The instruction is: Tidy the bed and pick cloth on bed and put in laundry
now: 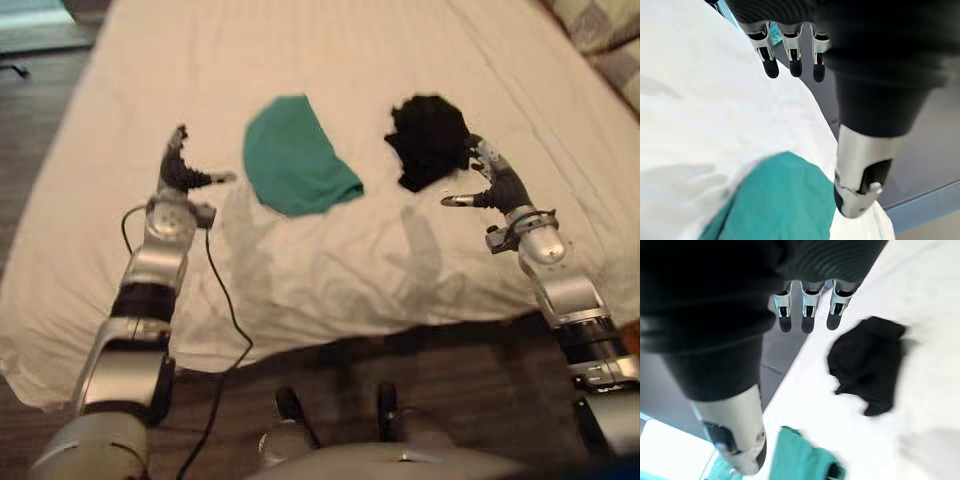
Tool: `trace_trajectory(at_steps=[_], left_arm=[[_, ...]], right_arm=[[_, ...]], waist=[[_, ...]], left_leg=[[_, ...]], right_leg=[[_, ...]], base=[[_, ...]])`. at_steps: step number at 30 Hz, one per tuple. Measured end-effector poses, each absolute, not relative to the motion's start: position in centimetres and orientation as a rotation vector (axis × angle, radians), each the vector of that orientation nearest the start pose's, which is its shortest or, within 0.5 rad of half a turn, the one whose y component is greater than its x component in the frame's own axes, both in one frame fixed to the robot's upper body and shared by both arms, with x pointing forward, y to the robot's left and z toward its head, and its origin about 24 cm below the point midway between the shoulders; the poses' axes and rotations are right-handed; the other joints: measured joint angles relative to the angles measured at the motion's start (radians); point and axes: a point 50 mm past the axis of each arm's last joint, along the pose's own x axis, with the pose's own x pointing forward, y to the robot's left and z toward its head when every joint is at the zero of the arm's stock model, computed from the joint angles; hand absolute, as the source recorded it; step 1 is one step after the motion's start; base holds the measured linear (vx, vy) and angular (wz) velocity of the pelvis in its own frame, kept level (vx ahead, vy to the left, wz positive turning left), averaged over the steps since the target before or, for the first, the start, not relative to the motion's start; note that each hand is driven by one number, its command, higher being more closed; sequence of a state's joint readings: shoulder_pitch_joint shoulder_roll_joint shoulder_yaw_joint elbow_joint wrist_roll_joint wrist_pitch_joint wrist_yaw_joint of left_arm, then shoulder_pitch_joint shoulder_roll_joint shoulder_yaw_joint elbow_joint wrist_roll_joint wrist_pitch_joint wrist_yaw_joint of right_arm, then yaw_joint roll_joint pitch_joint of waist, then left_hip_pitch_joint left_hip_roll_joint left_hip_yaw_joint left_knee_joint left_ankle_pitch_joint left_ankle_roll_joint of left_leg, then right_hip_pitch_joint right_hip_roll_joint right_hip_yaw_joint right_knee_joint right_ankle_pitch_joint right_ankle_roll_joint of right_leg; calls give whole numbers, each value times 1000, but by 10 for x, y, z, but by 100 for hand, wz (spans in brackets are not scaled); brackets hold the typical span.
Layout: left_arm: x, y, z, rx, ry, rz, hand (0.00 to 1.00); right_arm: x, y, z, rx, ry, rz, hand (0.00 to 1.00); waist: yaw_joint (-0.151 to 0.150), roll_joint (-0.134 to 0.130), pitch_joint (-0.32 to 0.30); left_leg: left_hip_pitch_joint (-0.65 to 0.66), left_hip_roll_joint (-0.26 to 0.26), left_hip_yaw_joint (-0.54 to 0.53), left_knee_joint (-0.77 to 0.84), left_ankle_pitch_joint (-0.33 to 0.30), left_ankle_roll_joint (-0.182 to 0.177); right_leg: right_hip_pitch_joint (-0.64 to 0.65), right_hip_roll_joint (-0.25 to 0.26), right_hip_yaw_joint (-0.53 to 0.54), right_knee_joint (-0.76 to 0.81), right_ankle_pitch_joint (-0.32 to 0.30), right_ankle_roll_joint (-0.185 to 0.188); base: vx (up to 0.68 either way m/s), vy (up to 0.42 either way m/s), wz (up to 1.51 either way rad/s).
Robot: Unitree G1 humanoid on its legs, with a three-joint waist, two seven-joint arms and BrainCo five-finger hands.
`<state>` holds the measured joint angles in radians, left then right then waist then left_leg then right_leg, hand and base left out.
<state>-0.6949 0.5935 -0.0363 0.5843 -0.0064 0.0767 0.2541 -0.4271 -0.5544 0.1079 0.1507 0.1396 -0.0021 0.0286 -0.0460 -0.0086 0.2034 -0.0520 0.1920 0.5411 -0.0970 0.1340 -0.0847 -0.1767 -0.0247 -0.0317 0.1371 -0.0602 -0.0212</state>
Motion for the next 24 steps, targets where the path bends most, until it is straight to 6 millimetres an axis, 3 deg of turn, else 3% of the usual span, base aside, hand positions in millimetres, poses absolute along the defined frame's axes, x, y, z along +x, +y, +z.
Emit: trace_trajectory(at_steps=[6, 10, 13, 20, 24], left_arm=[[378, 272, 232, 595, -265, 525, 0], [376, 276, 277, 654, -351, 626, 0], [373, 283, 300, 711, -357, 700, 0], [373, 293, 309, 795, -225, 767, 0], [376, 296, 300, 862, -104, 747, 0]], right_arm=[[314, -201, 166, -421, -340, 109, 0], [302, -197, 165, -383, -356, 136, 0], [293, -197, 167, -356, -373, 143, 0], [277, -203, 176, -354, -428, 127, 0], [271, -212, 182, -376, -442, 101, 0]], waist=[[-29, -2, 93], [-54, -5, 127], [-64, -9, 151], [-90, -9, 187], [-99, -10, 216]], left_leg=[[-51, 12, 43, 0, 20, 6], [-95, 19, 74, -1, 26, 11], [-115, 16, 101, -1, 25, 11], [-182, 15, 113, 0, 26, 12], [-207, 14, 115, 0, 27, 12]], right_leg=[[-77, 19, 44, 4, 37, -6], [-144, 22, 68, 21, 48, 0], [-179, 22, 91, 22, 58, 6], [-256, 22, 101, 27, 61, 8], [-292, 22, 102, 44, 61, 8]], base=[[-85, -31, -23], [-54, -16, -19], [-14, 16, -23], [20, 6, -6], [43, 11, -2]])
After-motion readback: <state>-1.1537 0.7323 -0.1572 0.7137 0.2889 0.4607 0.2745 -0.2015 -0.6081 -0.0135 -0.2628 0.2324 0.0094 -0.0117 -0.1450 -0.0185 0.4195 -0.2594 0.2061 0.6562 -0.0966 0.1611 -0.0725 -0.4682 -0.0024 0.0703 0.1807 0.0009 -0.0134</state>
